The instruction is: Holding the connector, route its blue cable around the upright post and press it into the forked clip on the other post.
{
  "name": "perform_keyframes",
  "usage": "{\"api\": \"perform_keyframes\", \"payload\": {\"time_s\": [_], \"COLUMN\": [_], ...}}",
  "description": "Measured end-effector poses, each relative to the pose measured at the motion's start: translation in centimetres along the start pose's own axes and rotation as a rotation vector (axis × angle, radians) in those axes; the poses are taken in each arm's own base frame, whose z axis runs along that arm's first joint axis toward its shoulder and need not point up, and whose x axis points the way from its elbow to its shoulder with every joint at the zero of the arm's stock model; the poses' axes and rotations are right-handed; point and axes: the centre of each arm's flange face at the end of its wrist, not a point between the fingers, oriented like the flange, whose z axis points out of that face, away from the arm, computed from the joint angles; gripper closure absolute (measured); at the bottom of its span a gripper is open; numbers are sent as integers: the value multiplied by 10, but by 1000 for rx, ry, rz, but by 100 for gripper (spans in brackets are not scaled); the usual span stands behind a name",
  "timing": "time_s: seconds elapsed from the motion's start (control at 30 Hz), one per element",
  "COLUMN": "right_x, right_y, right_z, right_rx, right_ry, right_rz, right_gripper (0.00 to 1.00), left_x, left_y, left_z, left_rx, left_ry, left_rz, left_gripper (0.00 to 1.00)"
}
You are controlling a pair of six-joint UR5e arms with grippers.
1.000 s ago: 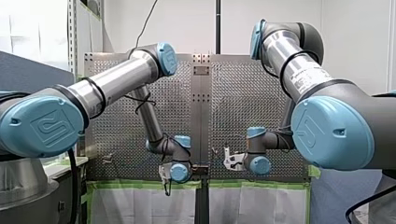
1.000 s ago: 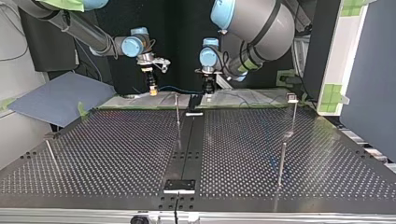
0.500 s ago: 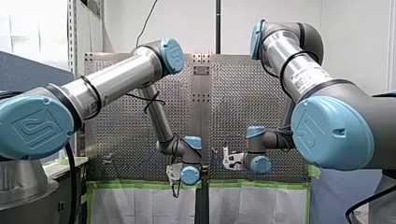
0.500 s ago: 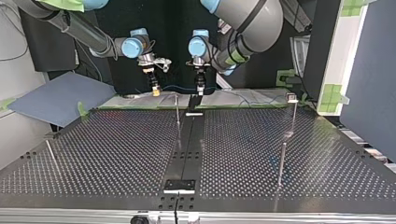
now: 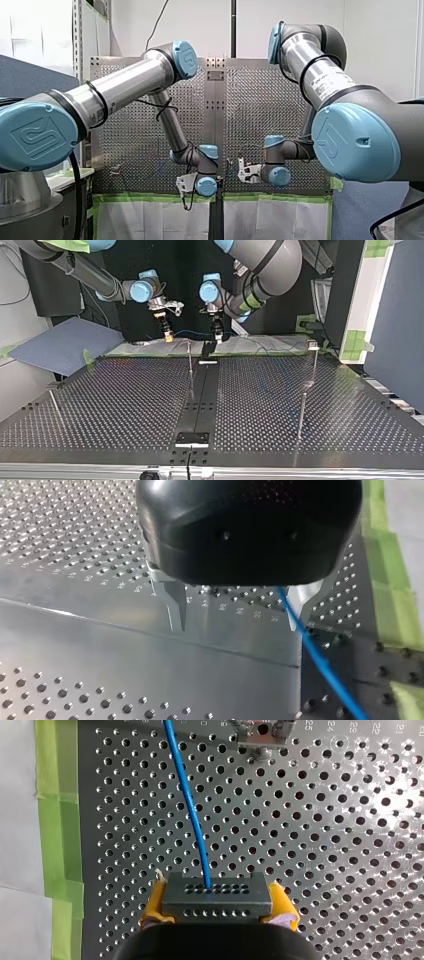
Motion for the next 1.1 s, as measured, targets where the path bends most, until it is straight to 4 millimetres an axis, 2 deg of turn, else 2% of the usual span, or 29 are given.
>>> {"api": "perform_keyframes", "payload": {"time_s": [0.23, 0.43, 0.5, 0.53, 0.6, 0.63, 0.7, 0.73, 0.8, 0.83, 0.9, 0.93, 0.97, 1.1], "right_x": [-1, -1, -1, -1, -2, -2, -2, -2, -2, -2, -2, -2, -2, -2], "right_y": [4, 6, 6, 6, 7, 7, 7, 7, 7, 7, 7, 8, 8, 9], "right_z": [0, 0, 0, 0, 0, 0, 0, 0, 0, 0, 0, 0, 0, 1], "right_rx": [-14, -24, -24, -25, -25, -25, -26, -26, -27, -27, -27, -28, -28, -33], "right_ry": [-3, -5, -5, -5, -5, -5, -5, -5, -5, -5, -5, -5, -5, -5], "right_rz": [1, 1, 1, 1, 1, 1, 1, 1, 1, 1, 1, 1, 1, 2], "right_gripper": [88, 88, 88, 88, 88, 88, 88, 88, 88, 88, 88, 88, 88, 88], "left_x": [-4, -4, -3, -3, -3, -3, -3, -3, -3, -3, -3, -3, -2, -1], "left_y": [-13, -15, -15, -15, -14, -14, -14, -14, -15, -15, -17, -18, -19, -23], "left_z": [3, 0, -1, -2, -2, -3, -3, -3, -3, -3, -4, -4, -4, -6], "left_rx": [5, 10, 6, 1, -7, -10, -11, -11, -8, -3, 7, 16, 24, 56], "left_ry": [-3, 2, 4, 5, 5, 5, 4, 4, 4, 4, 6, 7, 9, 17], "left_rz": [25, 38, 42, 46, 52, 55, 59, 60, 61, 61, 60, 60, 61, 70], "left_gripper": [0, 0, 15, 15, 36, 36, 60, 60, 74, 74, 88, 88, 94, 96]}}
